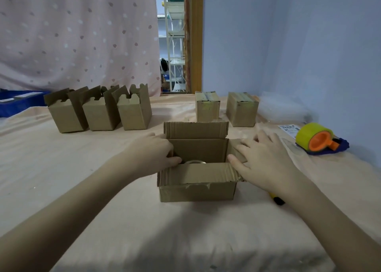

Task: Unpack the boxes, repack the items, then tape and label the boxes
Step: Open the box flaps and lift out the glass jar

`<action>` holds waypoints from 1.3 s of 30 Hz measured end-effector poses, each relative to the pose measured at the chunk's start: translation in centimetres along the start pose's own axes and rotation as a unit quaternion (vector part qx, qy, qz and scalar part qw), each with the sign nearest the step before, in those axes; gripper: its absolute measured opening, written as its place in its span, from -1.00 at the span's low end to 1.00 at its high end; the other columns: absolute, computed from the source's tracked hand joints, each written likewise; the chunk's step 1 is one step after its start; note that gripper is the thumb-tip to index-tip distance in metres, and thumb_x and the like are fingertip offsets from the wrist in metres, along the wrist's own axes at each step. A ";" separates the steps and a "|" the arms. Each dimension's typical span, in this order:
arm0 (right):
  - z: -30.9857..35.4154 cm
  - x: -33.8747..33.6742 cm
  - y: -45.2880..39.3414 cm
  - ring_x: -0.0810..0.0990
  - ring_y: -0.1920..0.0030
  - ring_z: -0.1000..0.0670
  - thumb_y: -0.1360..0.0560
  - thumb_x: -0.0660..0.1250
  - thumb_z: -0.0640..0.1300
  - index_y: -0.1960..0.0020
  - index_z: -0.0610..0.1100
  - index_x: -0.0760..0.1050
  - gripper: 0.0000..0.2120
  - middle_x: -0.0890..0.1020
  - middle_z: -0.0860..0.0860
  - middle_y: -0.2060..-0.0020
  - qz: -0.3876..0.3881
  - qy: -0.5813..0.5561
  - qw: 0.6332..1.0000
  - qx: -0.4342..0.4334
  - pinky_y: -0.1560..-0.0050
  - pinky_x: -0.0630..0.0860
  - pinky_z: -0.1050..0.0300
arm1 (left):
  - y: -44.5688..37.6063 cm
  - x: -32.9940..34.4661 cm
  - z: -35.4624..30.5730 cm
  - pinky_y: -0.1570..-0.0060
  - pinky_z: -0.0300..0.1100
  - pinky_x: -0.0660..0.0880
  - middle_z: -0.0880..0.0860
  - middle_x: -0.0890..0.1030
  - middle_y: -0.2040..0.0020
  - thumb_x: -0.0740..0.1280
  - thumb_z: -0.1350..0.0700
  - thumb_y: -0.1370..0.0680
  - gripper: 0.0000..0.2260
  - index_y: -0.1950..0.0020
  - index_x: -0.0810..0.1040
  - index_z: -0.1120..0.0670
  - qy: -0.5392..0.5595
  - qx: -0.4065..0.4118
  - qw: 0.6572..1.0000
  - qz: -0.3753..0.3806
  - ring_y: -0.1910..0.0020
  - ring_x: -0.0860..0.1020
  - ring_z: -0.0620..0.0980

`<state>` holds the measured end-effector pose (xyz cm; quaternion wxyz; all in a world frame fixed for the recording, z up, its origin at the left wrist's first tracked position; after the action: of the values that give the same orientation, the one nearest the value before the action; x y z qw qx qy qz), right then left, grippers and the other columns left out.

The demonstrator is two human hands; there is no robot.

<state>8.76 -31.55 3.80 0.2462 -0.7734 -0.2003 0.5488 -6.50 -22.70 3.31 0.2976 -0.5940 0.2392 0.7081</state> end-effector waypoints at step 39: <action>7.1 4.6 1.0 0.56 0.10 -0.04 -0.42 0.45 -0.06 0.04 -0.15 0.47 -0.76 0.57 -0.03 0.13 0.359 -0.350 0.862 0.077 0.23 0.47 0.16 | 0.2 2.0 -5.0 0.13 -0.13 0.52 -0.03 0.63 0.03 0.28 -0.29 -0.46 -0.50 -0.26 0.37 -0.03 -0.033 0.097 0.991 -0.089 0.07 0.61 0.01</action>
<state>3.51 -28.50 -2.25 0.0050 -0.5275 0.0607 0.8474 -3.38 -26.02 0.40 0.4234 -0.5579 0.2427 0.6713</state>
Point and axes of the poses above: each hand's wrist, its own y-axis away from the middle knuckle, its own x-axis out of the palm, z = x × y, the point moved 10 cm from there along -y, towards the middle knuckle
